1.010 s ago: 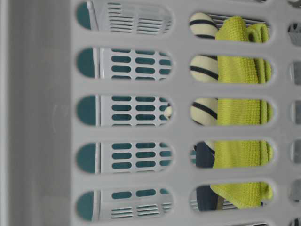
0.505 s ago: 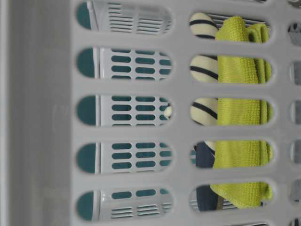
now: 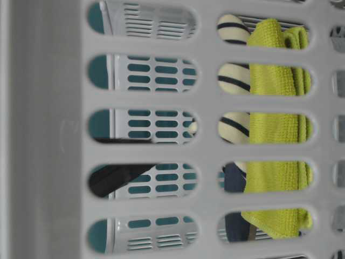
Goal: Pick up the yellow cloth from the shopping basket with the left arm.
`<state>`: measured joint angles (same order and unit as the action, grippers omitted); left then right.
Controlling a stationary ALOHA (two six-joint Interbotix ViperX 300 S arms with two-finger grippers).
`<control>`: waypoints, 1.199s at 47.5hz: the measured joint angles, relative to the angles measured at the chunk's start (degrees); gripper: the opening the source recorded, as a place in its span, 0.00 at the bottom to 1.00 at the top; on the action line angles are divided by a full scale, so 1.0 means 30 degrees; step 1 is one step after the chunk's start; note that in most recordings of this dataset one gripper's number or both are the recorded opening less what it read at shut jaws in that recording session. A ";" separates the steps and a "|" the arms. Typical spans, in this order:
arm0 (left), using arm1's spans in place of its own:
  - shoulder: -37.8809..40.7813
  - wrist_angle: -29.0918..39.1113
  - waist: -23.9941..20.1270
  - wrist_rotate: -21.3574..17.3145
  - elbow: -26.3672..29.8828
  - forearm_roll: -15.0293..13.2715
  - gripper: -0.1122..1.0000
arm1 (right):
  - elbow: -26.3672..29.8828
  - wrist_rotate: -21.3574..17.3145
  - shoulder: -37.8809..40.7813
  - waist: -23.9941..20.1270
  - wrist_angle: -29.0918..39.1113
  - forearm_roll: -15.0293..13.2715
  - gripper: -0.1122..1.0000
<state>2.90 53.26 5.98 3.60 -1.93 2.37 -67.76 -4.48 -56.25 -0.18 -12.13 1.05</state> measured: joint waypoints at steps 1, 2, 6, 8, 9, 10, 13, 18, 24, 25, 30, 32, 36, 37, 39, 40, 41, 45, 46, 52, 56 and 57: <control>0.0146 0.0029 0.0029 0.0000 0.0059 0.0000 0.90 | 0.0000 -0.0029 0.0000 0.0029 0.0000 0.0000 0.15; 0.0264 0.0029 0.0059 0.0000 0.0088 0.0000 0.89 | 0.0000 -0.0029 -0.0029 0.0029 0.0000 0.0000 0.19; 0.0645 0.0059 0.0176 0.0000 0.0176 0.0000 0.88 | 0.0000 -0.0117 -0.0059 0.0146 0.0000 0.0029 0.41; 0.0879 0.0059 0.0264 0.0059 0.0205 0.0000 0.88 | 0.0029 -0.0146 -0.0088 0.0234 0.0000 0.0029 0.52; 0.0996 0.0029 0.0293 0.0059 0.0205 0.0000 0.89 | 0.0000 -0.0146 -0.0088 0.0293 0.0000 0.0029 0.58; 0.1143 0.0029 0.0293 0.0059 0.0205 0.0000 0.89 | 0.0000 -0.0146 -0.0088 0.0322 -0.0029 0.0029 0.63; 0.1553 0.0000 0.0381 0.0059 0.0205 0.0000 0.89 | 0.0000 -0.0205 -0.0088 0.0439 -0.0029 0.0059 0.77; 0.2168 -0.0264 0.0469 0.0059 0.0029 0.0000 0.89 | 0.0000 -0.0352 -0.0117 0.0527 -0.0029 0.0088 0.84; 0.3047 -0.0850 0.0469 0.0059 -0.0557 0.0000 0.89 | 0.0000 -0.0352 -0.0205 0.0645 -0.0059 0.0088 0.81; 0.3135 -0.0937 0.0439 0.0059 -0.0645 0.0000 0.89 | 0.0000 -0.0352 -0.0176 0.0645 -0.0059 0.0088 0.81; 0.3369 -0.1611 0.0439 0.0029 -0.1113 0.0000 0.88 | 0.0000 -0.0352 -0.0205 0.0645 -0.0059 0.0088 0.81; 0.3340 -0.1875 0.0439 0.0059 -0.1289 0.0000 0.87 | 0.0000 -0.0352 -0.0205 0.0674 -0.0059 0.0088 0.81; 0.3311 -0.2285 0.0469 0.0059 -0.1641 0.0000 0.83 | 0.0000 -0.0352 -0.0234 0.0674 -0.0059 0.0117 0.81; 0.3281 -0.2344 0.0469 0.0059 -0.1729 0.0000 0.80 | 0.0000 -0.0352 -0.0234 0.0645 -0.0059 0.0117 0.81; 0.3193 -0.2402 0.0469 0.0088 -0.1875 0.0000 0.72 | 0.0000 -0.0322 -0.0234 0.0674 -0.0059 0.0088 0.81; 0.3164 -0.2432 0.0439 0.0059 -0.1963 0.0000 0.68 | 0.0000 -0.0352 -0.0234 0.0674 -0.0059 0.0088 0.81; 0.3135 -0.2432 0.0439 0.0000 -0.2021 0.0000 0.63 | 0.0000 -0.0352 -0.0234 0.0674 -0.0059 0.0088 0.81; 0.3047 -0.2432 0.0410 -0.0059 -0.2168 0.0000 0.41 | 0.0000 -0.0352 -0.0234 0.0674 -0.0059 0.0088 0.81; 0.3018 -0.2432 0.0352 -0.0088 -0.2197 0.0000 0.36 | 0.0000 -0.0352 -0.0234 0.0645 -0.0059 0.0117 0.81; 0.2813 -0.2432 0.0352 -0.0293 -0.2227 0.0000 0.22 | 0.0000 -0.0352 -0.0234 0.0645 -0.0059 0.0088 0.81; 0.2549 -0.2314 0.0352 -0.0322 -0.2109 0.0029 0.22 | 0.0000 -0.0352 -0.0234 0.0674 -0.0029 0.0088 0.81; 0.2461 -0.2227 0.0352 -0.0234 -0.2051 0.0029 0.22 | 0.0029 -0.0352 -0.0234 0.0674 -0.0059 0.0088 0.81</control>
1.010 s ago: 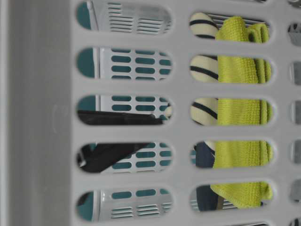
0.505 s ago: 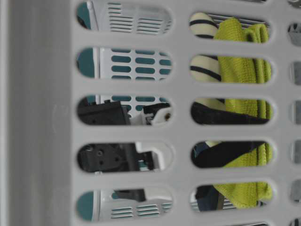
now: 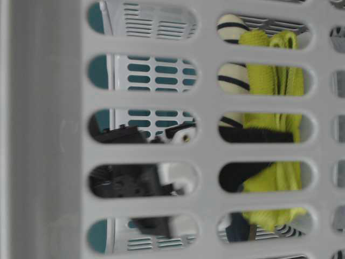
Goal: Pick up the yellow cloth from the shopping basket with the left arm.
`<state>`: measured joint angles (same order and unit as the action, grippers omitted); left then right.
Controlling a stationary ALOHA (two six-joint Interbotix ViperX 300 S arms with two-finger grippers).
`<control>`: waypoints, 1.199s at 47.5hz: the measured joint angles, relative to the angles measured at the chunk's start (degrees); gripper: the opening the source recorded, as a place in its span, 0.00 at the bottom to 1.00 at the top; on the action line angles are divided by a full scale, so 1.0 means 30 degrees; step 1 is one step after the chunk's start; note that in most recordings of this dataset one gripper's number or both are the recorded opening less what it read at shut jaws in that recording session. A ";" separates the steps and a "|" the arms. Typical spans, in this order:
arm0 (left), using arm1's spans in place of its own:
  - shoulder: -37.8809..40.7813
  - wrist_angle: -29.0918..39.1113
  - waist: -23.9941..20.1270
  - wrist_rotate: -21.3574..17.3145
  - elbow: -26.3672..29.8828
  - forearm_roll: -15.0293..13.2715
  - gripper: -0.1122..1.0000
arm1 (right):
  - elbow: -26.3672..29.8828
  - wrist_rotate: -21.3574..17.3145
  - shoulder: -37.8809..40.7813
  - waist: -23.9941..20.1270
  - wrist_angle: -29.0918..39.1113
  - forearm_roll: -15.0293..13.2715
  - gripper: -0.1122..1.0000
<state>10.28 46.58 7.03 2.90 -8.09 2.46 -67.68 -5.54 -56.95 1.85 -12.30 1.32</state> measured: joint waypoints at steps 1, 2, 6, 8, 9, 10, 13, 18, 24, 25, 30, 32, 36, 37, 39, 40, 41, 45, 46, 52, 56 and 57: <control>-0.0059 0.0088 0.0000 -0.0059 0.0088 -0.0029 0.22 | -0.0029 0.0000 0.0000 -0.0029 0.0000 0.0029 0.81; -0.0117 0.0176 0.0029 -0.0088 0.0146 0.0000 0.22 | -0.0029 0.0000 0.0000 0.0000 0.0000 0.0000 0.81; -0.0645 0.0879 0.0088 -0.0088 0.0937 -0.0029 0.22 | -0.0029 0.0000 0.0000 0.0000 0.0029 0.0000 0.81; -0.0937 0.1348 0.0088 -0.0176 0.1494 -0.0029 0.22 | -0.0029 0.0000 0.0000 0.0000 0.0000 0.0029 0.81; -0.1113 0.1670 0.0088 -0.0176 0.1816 0.0000 0.22 | -0.0029 0.0000 0.0000 0.0000 0.0000 0.0029 0.81; -0.1230 0.1934 0.0088 -0.0176 0.2139 -0.0029 0.22 | -0.0029 0.0000 0.0000 0.0000 0.0000 0.0029 0.81; -0.1611 0.2783 0.0059 -0.0176 0.3164 -0.0029 0.22 | -0.0029 0.0000 0.0000 0.0000 0.0000 0.0029 0.81; -0.2139 0.4600 0.0088 -0.0322 0.5479 0.0000 0.22 | -0.0029 0.0000 0.0000 0.0000 0.0000 0.0029 0.81; -0.2256 0.6885 0.0088 -0.0967 0.8027 -0.0029 0.22 | -0.0029 0.0000 0.0000 0.0000 0.0000 0.0029 0.81; -0.2256 0.7236 0.0088 -0.1113 0.8379 0.0000 0.22 | -0.0029 0.0000 0.0000 0.0000 0.0000 0.0029 0.81; -0.2256 0.8672 0.0088 -0.1582 0.9785 0.0000 0.22 | -0.0029 0.0000 0.0000 -0.0029 0.0000 0.0000 0.81; -0.2256 0.9170 0.0059 -0.1582 1.0137 0.0000 0.22 | -0.0029 0.0000 0.0000 0.0000 0.0029 0.0000 0.81; -0.2197 0.9521 0.0000 -0.1494 1.0342 0.0000 0.22 | -0.0029 0.0000 0.0000 0.0000 0.0000 0.0000 0.81; -0.2197 0.9551 -0.0059 -0.1494 1.0371 -0.0029 0.22 | -0.0029 0.0000 0.0000 0.0000 0.0000 0.0029 0.81; -0.2168 0.9580 -0.0117 -0.1465 1.0371 0.0000 0.22 | -0.0029 0.0000 0.0000 0.0000 0.0000 0.0029 0.81; -0.2168 0.9609 -0.0146 -0.1465 1.0371 -0.0029 0.22 | -0.0029 0.0000 0.0000 -0.0029 0.0000 0.0029 0.81; -0.2168 0.9609 -0.0176 -0.1465 1.0371 0.0000 0.22 | -0.0029 0.0000 0.0000 0.0000 0.0000 0.0029 0.81; -0.2168 0.9639 -0.0264 -0.1436 1.0400 0.0000 0.22 | -0.0059 0.0000 0.0000 0.0000 0.0000 0.0000 0.81; -0.2168 0.9609 -0.0293 -0.1436 1.0371 0.0000 0.22 | -0.0029 0.0000 0.0000 0.0000 0.0000 0.0000 0.81; -0.2168 0.9639 -0.0293 -0.1436 1.0371 0.0000 0.22 | -0.0029 0.0000 0.0000 0.0000 0.0000 0.0000 0.81; -0.2168 0.9639 -0.0293 -0.1436 1.0371 0.0000 0.22 | -0.0029 0.0000 0.0000 0.0000 0.0000 0.0000 0.81; -0.2168 0.9639 -0.0293 -0.1436 1.0371 -0.0029 0.22 | -0.0029 0.0000 0.0000 0.0000 0.0000 0.0029 0.81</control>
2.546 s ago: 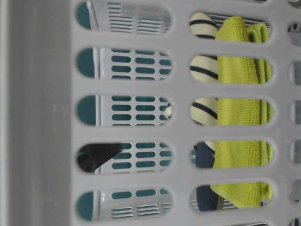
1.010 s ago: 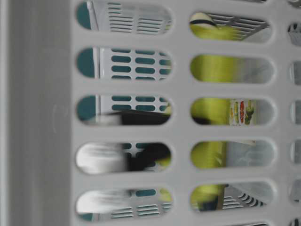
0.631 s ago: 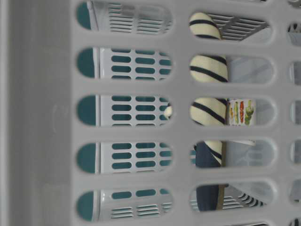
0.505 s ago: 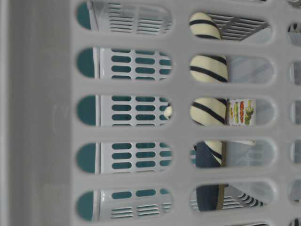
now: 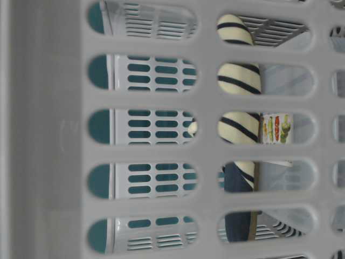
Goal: Pick up the yellow cloth from the shopping basket with the left arm.
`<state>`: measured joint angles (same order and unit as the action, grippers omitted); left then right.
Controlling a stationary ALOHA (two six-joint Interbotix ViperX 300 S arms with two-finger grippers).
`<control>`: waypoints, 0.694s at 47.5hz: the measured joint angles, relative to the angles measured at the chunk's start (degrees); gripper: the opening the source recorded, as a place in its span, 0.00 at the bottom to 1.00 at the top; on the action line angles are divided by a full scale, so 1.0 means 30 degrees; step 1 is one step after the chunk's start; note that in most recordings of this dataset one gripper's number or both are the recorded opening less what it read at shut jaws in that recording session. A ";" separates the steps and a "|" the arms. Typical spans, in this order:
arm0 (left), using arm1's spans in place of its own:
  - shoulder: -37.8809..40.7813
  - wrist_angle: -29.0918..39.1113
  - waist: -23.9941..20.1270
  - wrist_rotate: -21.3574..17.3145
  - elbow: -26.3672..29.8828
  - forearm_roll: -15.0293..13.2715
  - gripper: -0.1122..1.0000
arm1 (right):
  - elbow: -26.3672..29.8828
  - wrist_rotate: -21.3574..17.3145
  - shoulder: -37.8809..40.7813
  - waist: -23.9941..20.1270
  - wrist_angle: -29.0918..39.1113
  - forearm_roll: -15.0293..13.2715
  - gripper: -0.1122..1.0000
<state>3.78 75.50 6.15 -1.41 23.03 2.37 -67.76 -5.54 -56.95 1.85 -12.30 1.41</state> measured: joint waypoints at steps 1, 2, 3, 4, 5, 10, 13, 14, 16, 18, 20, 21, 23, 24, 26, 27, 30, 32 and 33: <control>0.0000 0.0029 0.0000 0.0000 0.0029 0.0029 0.22 | 0.0000 0.0000 0.0000 0.0000 0.0000 0.0000 0.81; 0.0000 0.0029 0.0000 0.0000 0.0029 0.0029 0.22 | 0.0000 0.0000 0.0000 0.0000 0.0000 0.0000 0.81; 0.0000 0.0029 0.0000 0.0000 0.0000 0.0029 0.22 | 0.0000 0.0000 0.0000 0.0000 0.0000 0.0000 0.81; 0.0000 0.0029 0.0000 0.0000 0.0000 0.0029 0.22 | -0.0029 0.0000 -0.0029 0.0000 0.0000 -0.0029 0.81; 0.0000 0.0029 0.0000 0.0000 0.0000 0.0029 0.22 | -0.0029 0.0000 0.0000 -0.0029 0.0000 -0.0029 0.81; 0.0000 0.0029 0.0000 0.0000 0.0000 0.0029 0.22 | 0.0000 0.0000 -0.0029 0.0000 0.0000 0.0000 0.81; 0.0000 0.0029 0.0000 0.0000 0.0000 0.0029 0.22 | -0.0029 0.0000 -0.0029 0.0000 0.0000 -0.0029 0.81; 0.0000 0.0029 0.0000 0.0000 0.0000 0.0029 0.22 | -0.0029 0.0000 -0.0029 -0.0029 0.0000 -0.0029 0.81; 0.0000 0.0029 0.0000 0.0000 0.0029 0.0029 0.22 | -0.0029 0.0000 -0.0059 0.0000 0.0000 0.0000 0.81; 0.0000 0.0029 0.0000 0.0000 0.0000 0.0000 0.22 | -0.0029 0.0000 -0.0088 -0.0029 0.0000 -0.0029 0.81; 0.0000 0.0029 0.0000 0.0000 0.0029 0.0029 0.22 | -0.0029 0.0000 -0.0117 0.0000 0.0000 -0.0029 0.81; 0.0029 0.0029 0.0000 0.0000 0.0029 0.0029 0.22 | 0.0000 0.0000 -0.0117 0.0000 0.0000 0.0000 0.81; 0.0029 0.0029 0.0000 0.0000 0.0029 0.0029 0.22 | -0.0029 0.0000 -0.0117 0.0000 0.0029 -0.0029 0.81; 0.0029 0.0000 0.0000 0.0000 0.0000 0.0029 0.22 | -0.0029 0.0000 -0.0117 0.0000 0.0029 -0.0029 0.81; 0.0029 0.0029 0.0000 0.0000 0.0000 0.0029 0.22 | -0.0029 0.0000 -0.0117 0.0000 0.0029 -0.0029 0.81; 0.0059 0.0029 0.0000 0.0000 0.0000 0.0029 0.22 | -0.0029 0.0000 -0.0117 0.0000 0.0029 -0.0029 0.81; 0.0029 0.0029 0.0000 0.0000 0.0000 0.0029 0.22 | -0.0029 0.0000 -0.0117 0.0000 0.0059 0.0000 0.81; 0.0059 0.0000 0.0000 0.0000 0.0000 0.0029 0.22 | -0.0029 0.0000 -0.0117 -0.0029 0.0059 0.0000 0.81; 0.0059 0.0029 -0.0029 0.0000 0.0029 0.0029 0.22 | -0.0029 0.0000 -0.0146 0.0000 0.0029 -0.0029 0.81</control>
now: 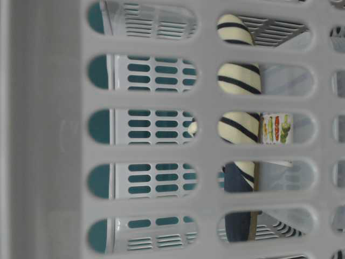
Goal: Pick up the yellow cloth from the shopping basket with the left arm.
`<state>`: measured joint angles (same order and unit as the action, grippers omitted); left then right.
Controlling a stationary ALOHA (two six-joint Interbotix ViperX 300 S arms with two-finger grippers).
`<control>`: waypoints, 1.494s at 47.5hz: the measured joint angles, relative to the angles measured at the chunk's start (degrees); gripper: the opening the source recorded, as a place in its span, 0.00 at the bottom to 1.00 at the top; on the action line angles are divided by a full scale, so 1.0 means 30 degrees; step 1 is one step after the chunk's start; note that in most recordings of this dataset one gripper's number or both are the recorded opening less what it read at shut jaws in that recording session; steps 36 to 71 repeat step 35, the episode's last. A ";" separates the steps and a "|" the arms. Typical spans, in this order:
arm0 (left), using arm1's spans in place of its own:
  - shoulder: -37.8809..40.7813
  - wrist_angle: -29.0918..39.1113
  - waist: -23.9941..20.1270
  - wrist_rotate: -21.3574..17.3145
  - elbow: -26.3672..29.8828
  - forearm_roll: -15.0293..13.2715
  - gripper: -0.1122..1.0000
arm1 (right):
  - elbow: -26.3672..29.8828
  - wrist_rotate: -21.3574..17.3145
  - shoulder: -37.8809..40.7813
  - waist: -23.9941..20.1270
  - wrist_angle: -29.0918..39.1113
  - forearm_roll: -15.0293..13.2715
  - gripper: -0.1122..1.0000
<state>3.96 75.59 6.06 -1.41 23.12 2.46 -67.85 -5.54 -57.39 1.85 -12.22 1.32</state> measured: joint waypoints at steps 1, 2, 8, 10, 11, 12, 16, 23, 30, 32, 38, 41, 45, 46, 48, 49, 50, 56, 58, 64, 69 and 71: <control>0.0000 -0.0029 0.0000 0.0000 0.0000 0.0000 0.22 | -0.0029 0.0000 0.0029 0.0000 0.0029 0.0029 0.81; 0.0000 0.0000 0.0000 0.0000 0.0000 0.0000 0.22 | -0.0029 0.0000 0.0029 -0.0029 0.0029 0.0000 0.81; 0.0029 0.0000 0.0000 0.0000 -0.0029 -0.0029 0.22 | -0.0029 0.0000 0.0029 0.0000 0.0029 0.0029 0.81; 0.0000 0.0000 0.0000 0.0000 0.0000 0.0000 0.22 | -0.0029 0.0000 0.0029 -0.0029 0.0029 0.0000 0.81; 0.0029 0.0000 -0.0029 0.0000 -0.0029 0.0000 0.22 | -0.0029 0.0000 0.0029 -0.0029 0.0000 0.0000 0.81; 0.0059 0.0029 -0.0029 0.0000 0.0000 0.0000 0.22 | -0.0029 0.0000 0.0029 0.0000 0.0029 0.0000 0.81; 0.0146 0.0029 -0.0029 0.0000 -0.0029 0.0000 0.22 | -0.0029 0.0000 0.0029 -0.0029 0.0029 0.0000 0.81; 0.0293 0.0059 -0.0029 0.0000 0.0000 0.0000 0.22 | -0.0029 0.0000 0.0000 0.0000 0.0029 0.0029 0.81; 0.0293 0.0088 -0.0029 0.0000 -0.0029 0.0000 0.22 | -0.0059 0.0000 0.0029 0.0000 0.0029 0.0029 0.81; 0.0293 0.0117 -0.0029 0.0000 -0.0029 0.0000 0.22 | -0.0088 0.0000 0.0000 0.0000 0.0029 0.0029 0.81; 0.0293 0.0117 -0.0029 0.0000 -0.0029 0.0000 0.22 | -0.0088 0.0000 0.0029 0.0000 0.0029 0.0029 0.81; 0.0293 0.0117 -0.0029 0.0000 -0.0029 0.0000 0.22 | -0.0088 0.0000 0.0029 0.0000 0.0029 0.0029 0.81; 0.0293 0.0117 -0.0029 0.0000 -0.0029 0.0000 0.22 | -0.0088 0.0000 0.0029 0.0000 0.0029 0.0029 0.81; 0.0293 0.0117 -0.0029 0.0000 -0.0029 0.0000 0.22 | -0.0088 0.0000 0.0029 0.0000 0.0029 0.0029 0.81; 0.0293 0.0117 -0.0029 0.0000 -0.0029 0.0000 0.22 | -0.0088 0.0000 0.0029 0.0000 0.0029 0.0029 0.81; 0.0293 0.0117 -0.0029 0.0000 -0.0029 0.0000 0.22 | -0.0088 0.0000 0.0029 0.0000 0.0029 0.0029 0.81; 0.0293 0.0117 -0.0029 0.0000 -0.0029 0.0000 0.22 | -0.0088 0.0000 0.0029 0.0000 0.0029 0.0029 0.81; 0.0293 0.0117 -0.0029 0.0000 -0.0029 0.0000 0.22 | -0.0088 0.0000 0.0029 0.0000 0.0029 0.0029 0.81; 0.0293 0.0117 -0.0029 0.0000 -0.0029 0.0000 0.22 | -0.0088 0.0000 0.0029 0.0000 0.0029 0.0029 0.81; 0.0293 0.0117 -0.0029 0.0000 -0.0029 0.0000 0.22 | -0.0088 0.0000 0.0029 0.0000 0.0029 0.0029 0.81; 0.0293 0.0117 -0.0029 0.0000 -0.0029 0.0000 0.22 | -0.0088 0.0000 0.0029 0.0000 0.0029 0.0029 0.81; 0.0293 0.0117 -0.0029 0.0000 -0.0029 0.0000 0.22 | -0.0088 0.0000 0.0029 0.0000 0.0029 0.0029 0.81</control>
